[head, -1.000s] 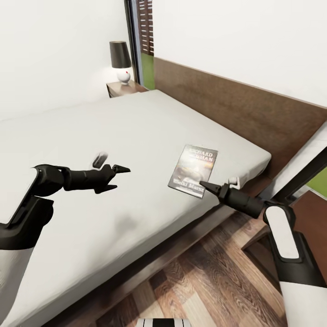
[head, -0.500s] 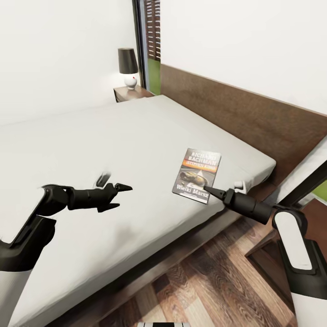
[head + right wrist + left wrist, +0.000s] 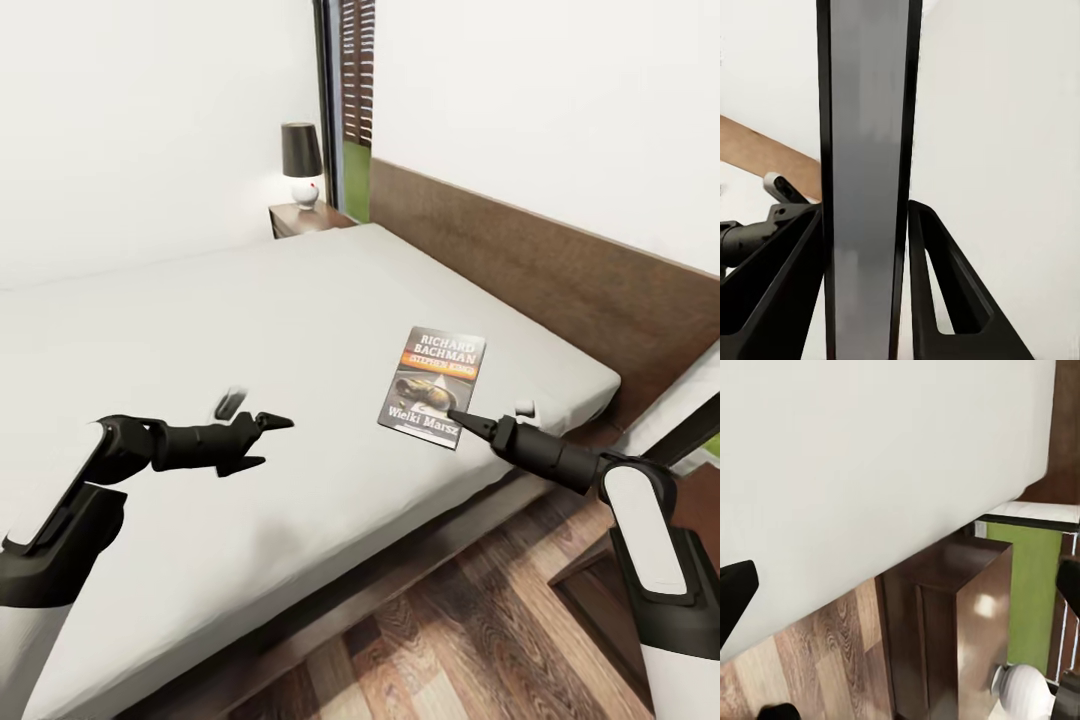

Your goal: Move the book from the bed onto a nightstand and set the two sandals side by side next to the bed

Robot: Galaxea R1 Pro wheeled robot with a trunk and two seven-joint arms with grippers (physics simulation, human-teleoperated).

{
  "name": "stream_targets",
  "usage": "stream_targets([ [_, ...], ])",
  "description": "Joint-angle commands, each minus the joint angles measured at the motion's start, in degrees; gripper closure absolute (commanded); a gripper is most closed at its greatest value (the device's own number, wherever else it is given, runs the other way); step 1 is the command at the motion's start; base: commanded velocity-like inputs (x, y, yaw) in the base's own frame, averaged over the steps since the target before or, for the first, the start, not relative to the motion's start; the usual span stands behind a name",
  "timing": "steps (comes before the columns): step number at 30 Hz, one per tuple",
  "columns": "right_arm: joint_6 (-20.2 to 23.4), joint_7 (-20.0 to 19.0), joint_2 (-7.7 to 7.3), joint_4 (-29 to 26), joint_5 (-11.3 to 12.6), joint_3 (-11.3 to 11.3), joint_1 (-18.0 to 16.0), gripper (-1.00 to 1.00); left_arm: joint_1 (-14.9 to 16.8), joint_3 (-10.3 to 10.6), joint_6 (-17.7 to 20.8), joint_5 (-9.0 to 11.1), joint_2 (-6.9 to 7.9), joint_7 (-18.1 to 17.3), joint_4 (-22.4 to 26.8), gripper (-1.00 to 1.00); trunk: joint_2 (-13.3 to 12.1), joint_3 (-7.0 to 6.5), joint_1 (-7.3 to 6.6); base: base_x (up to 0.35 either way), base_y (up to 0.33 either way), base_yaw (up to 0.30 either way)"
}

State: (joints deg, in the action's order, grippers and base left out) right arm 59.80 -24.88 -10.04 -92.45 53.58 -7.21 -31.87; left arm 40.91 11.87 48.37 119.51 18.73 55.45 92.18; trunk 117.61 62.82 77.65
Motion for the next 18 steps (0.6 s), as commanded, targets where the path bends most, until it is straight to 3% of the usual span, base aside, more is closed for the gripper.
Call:
stream_targets([
  [1, 0.2, -0.6, 0.04, 0.0, -0.6, -0.1, 0.0, 1.0, 0.0, 0.0, -0.1, 0.1, 0.01, 0.6, 0.0, -1.0, -0.4, -0.23, -0.23, 0.0, 0.0, 0.11],
  [7, 0.2, -0.6, 0.27, 0.0, -0.6, 0.0, 0.0, 1.0, -0.1, -0.1, -0.1, -3.7, -0.01, 0.5, 0.0, -1.0, -2.8, -1.81, -1.55, 0.0, 0.0, 0.11],
  [8, 0.2, -0.6, 0.41, 0.0, -0.6, 0.1, 0.0, 1.0, -0.2, -0.1, -0.4, -5.5, -0.05, 0.4, 0.0, -1.0, -3.2, -2.08, -1.77, 0.0, 0.0, 0.11],
  [12, 0.2, -0.6, 0.45, 0.1, -0.6, 0.0, 0.0, 1.0, -0.2, -0.1, -0.7, -6.6, -0.02, 0.4, 0.0, -1.0, -4.8, -3.13, -2.65, 0.0, 0.0, 0.11],
  [14, 0.2, -0.3, 0.56, 0.0, -0.7, 0.4, -0.1, 1.0, -1.2, -0.8, -1.1, -8.7, 0.28, 0.3, 0.0, -1.0, -5.6, -3.66, -3.09, 0.0, 0.0, 0.111],
  [17, 0.2, 0.8, 0.62, 0.1, -0.8, 0.5, -0.2, 1.0, -2.2, -3.1, -1.1, -10.4, 0.27, 0.1, 0.0, -1.0, -6.8, -4.45, -3.75, 0.0, 0.0, 0.111],
  [18, 0.2, 3.0, 0.76, 0.1, -1.0, 2.1, -0.2, 1.0, -5.0, -8.0, -1.1, -12.1, 0.3, -2.7, 0.0, -1.0, -7.2, -4.72, -3.96, 0.0, 0.0, 0.11],
])
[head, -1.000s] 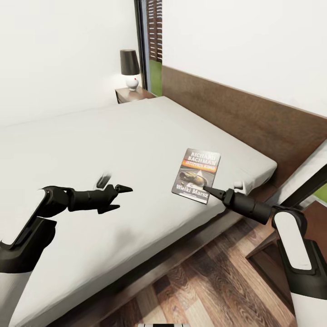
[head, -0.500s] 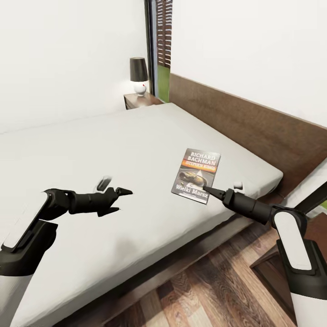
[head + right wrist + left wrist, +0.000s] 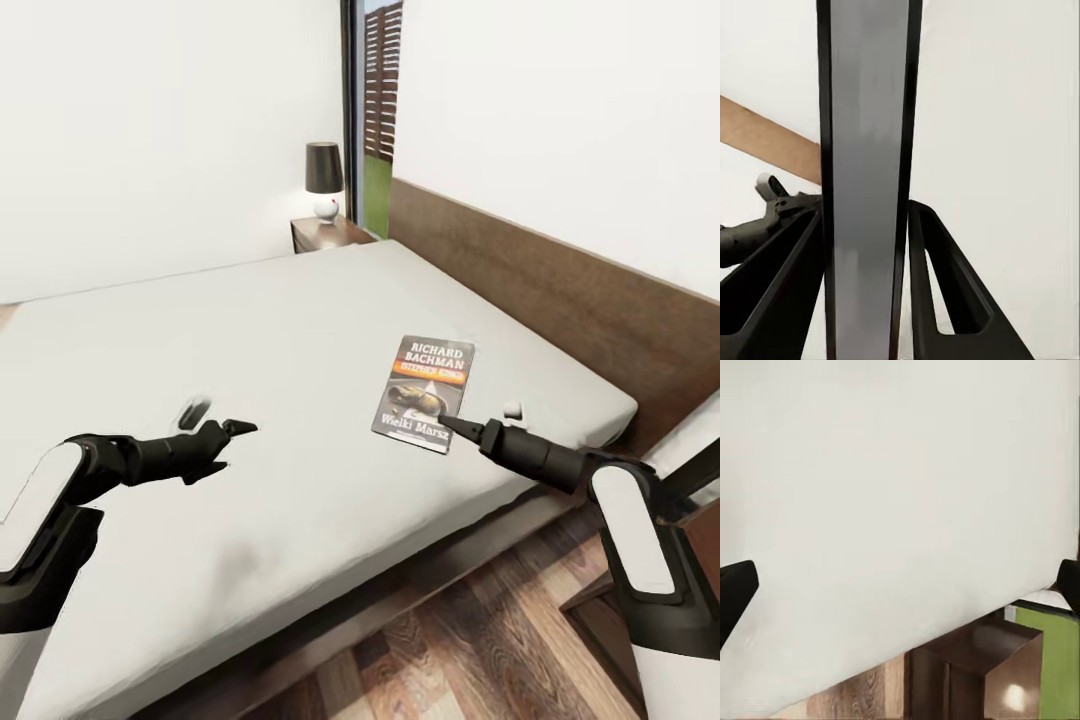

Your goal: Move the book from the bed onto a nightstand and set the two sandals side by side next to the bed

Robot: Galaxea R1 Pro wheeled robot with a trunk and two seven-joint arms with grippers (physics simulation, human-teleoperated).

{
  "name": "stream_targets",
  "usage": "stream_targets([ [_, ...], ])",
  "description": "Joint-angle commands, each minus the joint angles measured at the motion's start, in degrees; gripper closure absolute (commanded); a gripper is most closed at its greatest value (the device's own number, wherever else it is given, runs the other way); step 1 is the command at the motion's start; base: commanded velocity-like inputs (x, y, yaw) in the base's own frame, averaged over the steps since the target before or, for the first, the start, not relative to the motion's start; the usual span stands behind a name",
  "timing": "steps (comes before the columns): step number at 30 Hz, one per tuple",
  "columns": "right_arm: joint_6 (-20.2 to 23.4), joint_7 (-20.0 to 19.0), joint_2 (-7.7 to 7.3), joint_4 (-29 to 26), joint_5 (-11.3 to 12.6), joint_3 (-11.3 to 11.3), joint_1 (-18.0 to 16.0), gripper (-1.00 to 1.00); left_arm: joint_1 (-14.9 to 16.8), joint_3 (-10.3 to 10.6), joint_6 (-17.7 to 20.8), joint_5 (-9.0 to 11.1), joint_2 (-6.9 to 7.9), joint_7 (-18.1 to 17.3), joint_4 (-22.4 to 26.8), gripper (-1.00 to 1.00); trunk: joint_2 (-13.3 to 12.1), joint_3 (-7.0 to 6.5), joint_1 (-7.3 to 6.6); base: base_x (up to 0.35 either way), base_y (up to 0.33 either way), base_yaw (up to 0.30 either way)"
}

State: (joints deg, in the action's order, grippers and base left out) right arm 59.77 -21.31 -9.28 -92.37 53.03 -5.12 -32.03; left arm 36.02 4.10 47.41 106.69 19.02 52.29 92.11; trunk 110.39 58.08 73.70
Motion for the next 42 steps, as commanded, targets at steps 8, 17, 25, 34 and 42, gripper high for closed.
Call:
stream_targets([
  [8, 0.2, 0.2, 0.01, 0.1, -0.3, 2.0, -0.1, 1.0, -1.8, -1.8, -0.2, -0.6, 0.23, -1.0, 0.0, -1.0, -3.2, -2.08, -1.77, 0.0, 0.0, 0.11],
  [17, 0.2, 0.2, 0.05, 0.2, -0.4, 2.5, -0.1, 1.0, -2.1, -2.0, -0.2, -1.0, 0.33, -1.1, 0.0, -1.0, -6.8, -4.46, -3.75, 0.0, 0.0, 0.11],
  [25, 0.2, 0.2, 0.11, 0.2, -0.4, 2.7, -0.3, 1.0, -3.3, -4.8, -0.2, -1.1, 0.33, -1.1, -0.3, -1.0, -10.0, -6.57, -5.5, 0.0, 0.0, 0.11],
  [34, 0.2, 0.3, 0.12, 0.2, -0.4, 5.7, -0.5, 1.0, -5.3, -9.5, 0.2, -1.0, 0.4, -1.3, -0.1, -1.0, -13.6, -8.95, -7.48, 0.0, 0.0, 0.11],
  [42, 0.2, 0.4, 0.14, 0.3, -0.4, 7.0, -0.6, 1.0, -7.6, -14.2, 1.5, -1.0, 1.15, -1.8, 0.0, -1.0, -16.8, -11.06, -9.24, 0.0, 0.0, 0.11],
])
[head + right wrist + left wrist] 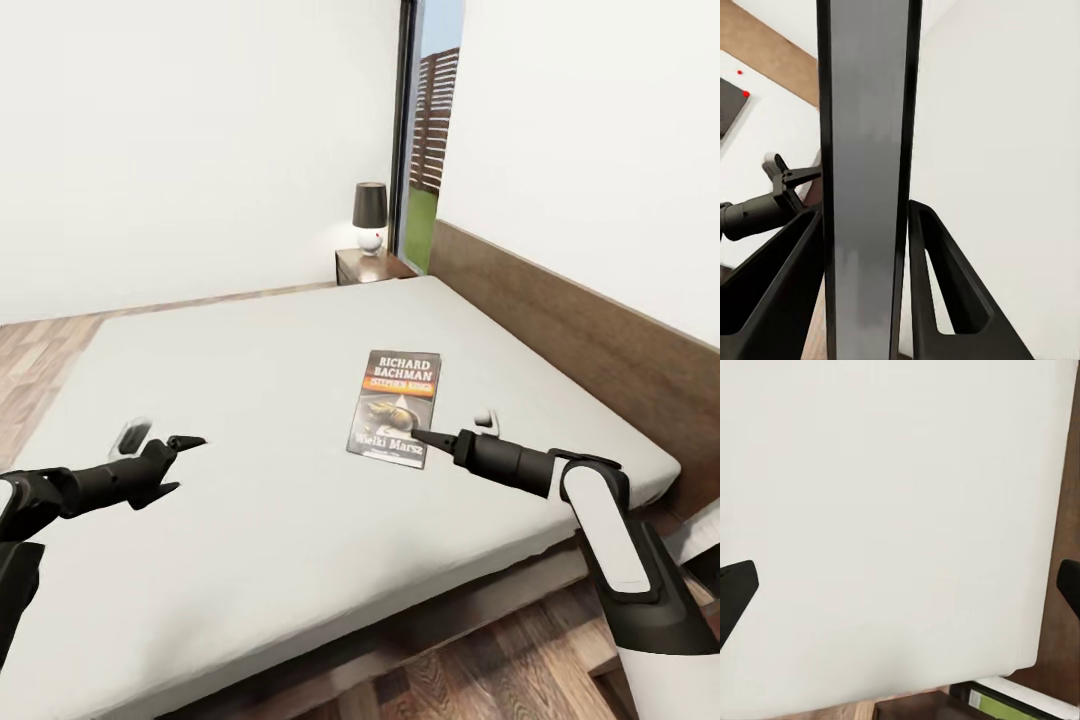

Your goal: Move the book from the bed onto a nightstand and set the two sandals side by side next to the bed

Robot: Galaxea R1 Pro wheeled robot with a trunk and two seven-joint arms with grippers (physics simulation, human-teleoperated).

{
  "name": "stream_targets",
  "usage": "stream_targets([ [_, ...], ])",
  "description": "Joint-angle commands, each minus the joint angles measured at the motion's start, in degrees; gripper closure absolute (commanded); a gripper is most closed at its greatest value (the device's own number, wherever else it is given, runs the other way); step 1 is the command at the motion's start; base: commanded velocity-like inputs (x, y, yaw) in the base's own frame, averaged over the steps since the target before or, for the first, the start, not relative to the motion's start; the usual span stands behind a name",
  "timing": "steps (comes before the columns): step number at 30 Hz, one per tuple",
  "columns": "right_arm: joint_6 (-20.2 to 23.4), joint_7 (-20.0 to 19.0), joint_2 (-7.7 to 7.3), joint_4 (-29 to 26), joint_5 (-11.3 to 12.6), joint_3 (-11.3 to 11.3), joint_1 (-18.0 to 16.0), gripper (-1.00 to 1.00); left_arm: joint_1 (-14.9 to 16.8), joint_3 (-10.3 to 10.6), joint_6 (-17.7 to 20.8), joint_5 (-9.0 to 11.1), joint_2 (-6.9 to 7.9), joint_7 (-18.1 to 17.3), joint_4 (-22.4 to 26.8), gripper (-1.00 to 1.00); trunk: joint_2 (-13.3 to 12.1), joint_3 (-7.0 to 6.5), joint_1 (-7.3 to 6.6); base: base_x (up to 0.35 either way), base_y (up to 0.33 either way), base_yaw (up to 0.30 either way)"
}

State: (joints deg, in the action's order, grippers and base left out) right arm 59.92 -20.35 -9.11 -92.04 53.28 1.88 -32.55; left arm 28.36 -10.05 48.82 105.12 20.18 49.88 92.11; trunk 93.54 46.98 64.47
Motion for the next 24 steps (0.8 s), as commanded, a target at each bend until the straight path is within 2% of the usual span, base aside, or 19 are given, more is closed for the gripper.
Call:
stream_targets([
  [1, 0.1, -0.6, -0.03, 0.0, -0.6, 0.0, 0.0, 1.0, 0.0, -0.1, 0.1, 0.6, -0.01, 0.6, 0.0, -1.0, -0.4, -0.23, -0.23, 0.0, 0.0, 0.11],
  [4, 0.1, -0.6, 0.0, 0.0, -0.6, 0.3, -0.1, 1.0, -0.9, -2.6, 1.4, 0.5, 0.31, -1.0, 0.0, -1.0, -1.6, -1.02, -0.89, 0.0, 0.0, 0.11],
  [9, 0.1, -0.6, 0.04, 0.1, -0.7, 0.9, -0.1, 1.0, -1.8, -4.6, 2.3, 0.5, 0.51, -2.9, -0.1, -1.0, -3.6, -2.34, -1.99, 0.0, 0.0, 0.11],
  [14, 0.1, -0.6, 0.1, 0.2, -0.7, 1.5, -0.2, 1.0, -2.2, -5.2, 2.6, 0.0, 0.46, -3.7, -0.5, -1.0, -5.6, -3.66, -3.08, 0.0, 0.0, 0.11],
  [18, 0.1, -0.4, 0.53, 1.1, -0.7, 2.4, -0.3, 1.0, -3.7, -5.5, 3.0, -2.5, 0.19, -4.2, -0.5, -1.0, -7.2, -4.72, -3.96, 0.0, 0.0, 0.11],
  [19, 0.1, -0.4, 0.53, 1.1, -0.7, 2.4, -0.3, 1.0, -3.7, -5.5, 3.0, -2.5, 0.19, -4.2, -0.5, -1.0, -7.6, -4.98, -4.18, 0.0, 0.0, 0.11],
  [22, 0.1, 0.1, 1.17, 2.2, -0.7, 3.4, -0.4, 1.0, -7.1, -6.3, 3.8, -3.8, 0.45, -6.2, -0.2, -1.0, -8.8, -5.77, -4.84, 0.0, 0.0, 0.11],
  [24, 0.1, 0.6, 1.53, 2.7, -0.7, 3.9, -0.5, 1.0, -9.6, -8.1, 4.4, -4.3, 0.62, -9.8, -0.1, -1.0, -9.6, -6.3, -5.28, 0.0, 0.0, 0.11],
])
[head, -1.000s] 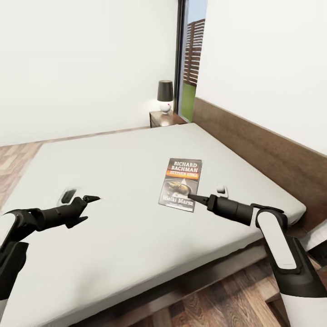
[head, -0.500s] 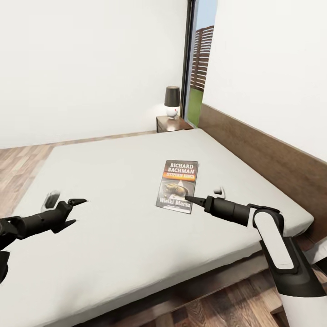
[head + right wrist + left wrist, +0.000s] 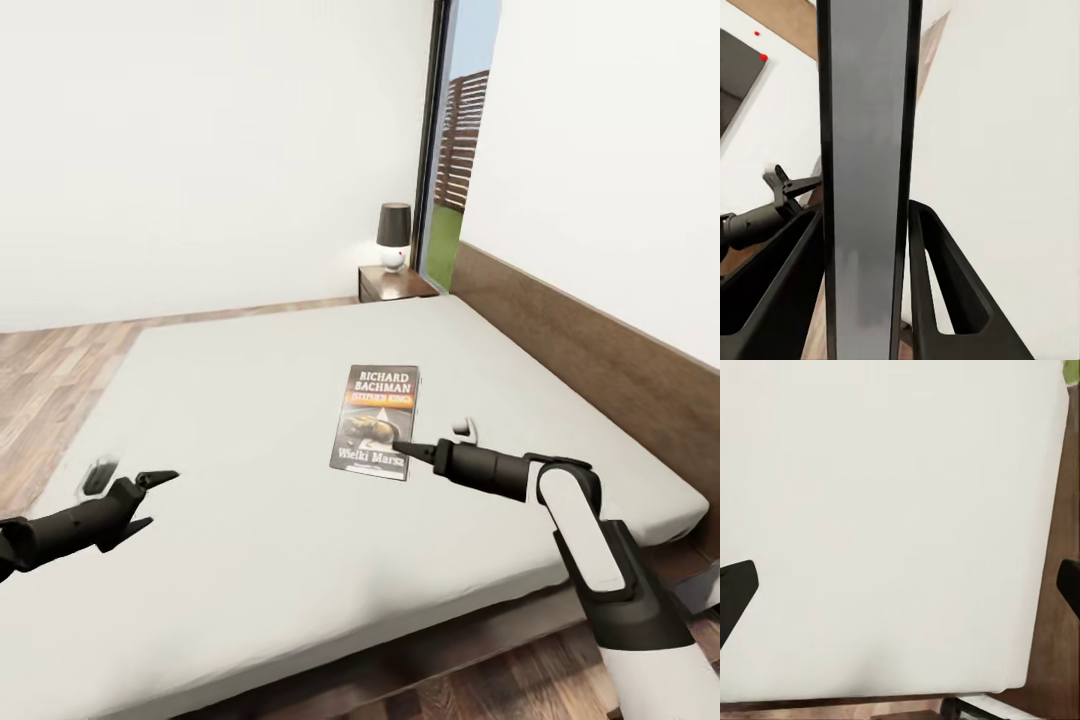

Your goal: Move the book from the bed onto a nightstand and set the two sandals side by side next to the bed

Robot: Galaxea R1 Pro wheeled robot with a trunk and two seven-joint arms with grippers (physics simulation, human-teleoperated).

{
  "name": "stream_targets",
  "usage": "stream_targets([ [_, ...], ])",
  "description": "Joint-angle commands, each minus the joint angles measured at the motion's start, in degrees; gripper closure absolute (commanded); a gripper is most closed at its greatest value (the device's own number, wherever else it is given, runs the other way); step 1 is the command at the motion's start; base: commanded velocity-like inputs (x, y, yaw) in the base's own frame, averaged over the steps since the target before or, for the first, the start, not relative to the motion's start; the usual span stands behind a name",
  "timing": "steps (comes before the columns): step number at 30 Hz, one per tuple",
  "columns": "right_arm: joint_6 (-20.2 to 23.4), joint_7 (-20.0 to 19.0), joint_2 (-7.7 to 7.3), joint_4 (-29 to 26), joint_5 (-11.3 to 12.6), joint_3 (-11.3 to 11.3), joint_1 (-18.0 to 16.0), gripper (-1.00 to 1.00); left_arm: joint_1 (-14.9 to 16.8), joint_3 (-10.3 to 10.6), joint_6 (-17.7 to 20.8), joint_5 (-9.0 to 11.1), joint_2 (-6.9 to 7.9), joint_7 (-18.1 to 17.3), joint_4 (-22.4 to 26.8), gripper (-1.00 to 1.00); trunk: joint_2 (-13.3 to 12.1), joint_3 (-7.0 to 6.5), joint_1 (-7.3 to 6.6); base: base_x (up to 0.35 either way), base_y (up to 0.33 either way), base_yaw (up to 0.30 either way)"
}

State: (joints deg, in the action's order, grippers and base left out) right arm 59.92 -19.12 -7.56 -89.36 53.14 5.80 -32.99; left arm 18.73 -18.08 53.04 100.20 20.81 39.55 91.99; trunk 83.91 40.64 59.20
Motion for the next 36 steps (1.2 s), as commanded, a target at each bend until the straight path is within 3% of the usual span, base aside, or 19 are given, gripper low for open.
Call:
stream_targets([
  [1, 0.1, -0.4, 0.12, 0.2, -0.6, 0.2, -0.1, 1.0, -1.1, -1.2, 0.4, 0.3, 0.07, -1.8, 0.1, -1.0, -0.4, -0.23, -0.23, 0.0, 0.0, 0.11],
  [6, 0.1, 0.4, 0.51, 0.7, -0.6, 0.8, -0.1, 1.0, -4.5, -4.4, 1.3, -1.0, 0.27, -11.2, 0.2, -1.0, -2.4, -1.55, -1.33, 0.0, 0.0, 0.11],
  [7, 0.1, 0.7, 0.83, 0.9, -0.5, 1.7, -0.1, 1.0, -6.2, -4.7, 1.6, -5.2, -0.34, -15.1, 0.2, -1.0, -2.8, -1.81, -1.55, 0.0, 0.0, 0.11],
  [11, 0.1, 0.9, 1.73, 0.9, -0.7, 4.2, -0.1, 1.0, -6.5, -2.1, 1.2, -8.6, -1.13, -16.0, 0.1, -1.0, -4.4, -2.87, -2.42, 0.0, 0.0, 0.11],
  [16, 0.1, 2.9, 2.85, 1.0, -1.3, 6.5, -0.1, 1.0, -6.7, 0.8, 0.6, -11.2, -1.77, -16.3, 0.0, -1.0, -6.4, -4.19, -3.52, 0.0, 0.0, 0.11],
  [20, 0.1, 3.5, 3.09, 1.0, -1.4, 6.9, -0.1, 1.0, -6.8, 1.2, 0.5, -12.5, -1.88, -16.2, -0.3, -1.0, -8.0, -5.25, -4.4, 0.0, 0.0, 0.11],
  [23, 0.1, 3.8, 3.21, 1.0, -1.5, 7.1, -0.1, 1.0, -6.8, 1.4, 0.3, -14.8, -1.98, -16.2, -0.5, -1.0, -9.2, -6.04, -5.06, 0.0, 0.0, 0.11],
  [24, 0.1, 4.0, 3.27, 1.0, -1.5, 7.2, -0.1, 1.0, -6.8, 1.5, 0.3, -16.7, -2.08, -16.2, -0.7, -1.0, -9.6, -6.3, -5.28, 0.0, 0.0, 0.11],
  [36, 0.1, 4.2, 3.33, 1.0, -1.5, 7.3, -0.1, 1.0, -6.8, 1.4, -1.0, -18.8, -2.49, -16.2, -3.1, -1.0, -14.4, -9.47, -7.91, 0.0, 0.0, 0.11],
])
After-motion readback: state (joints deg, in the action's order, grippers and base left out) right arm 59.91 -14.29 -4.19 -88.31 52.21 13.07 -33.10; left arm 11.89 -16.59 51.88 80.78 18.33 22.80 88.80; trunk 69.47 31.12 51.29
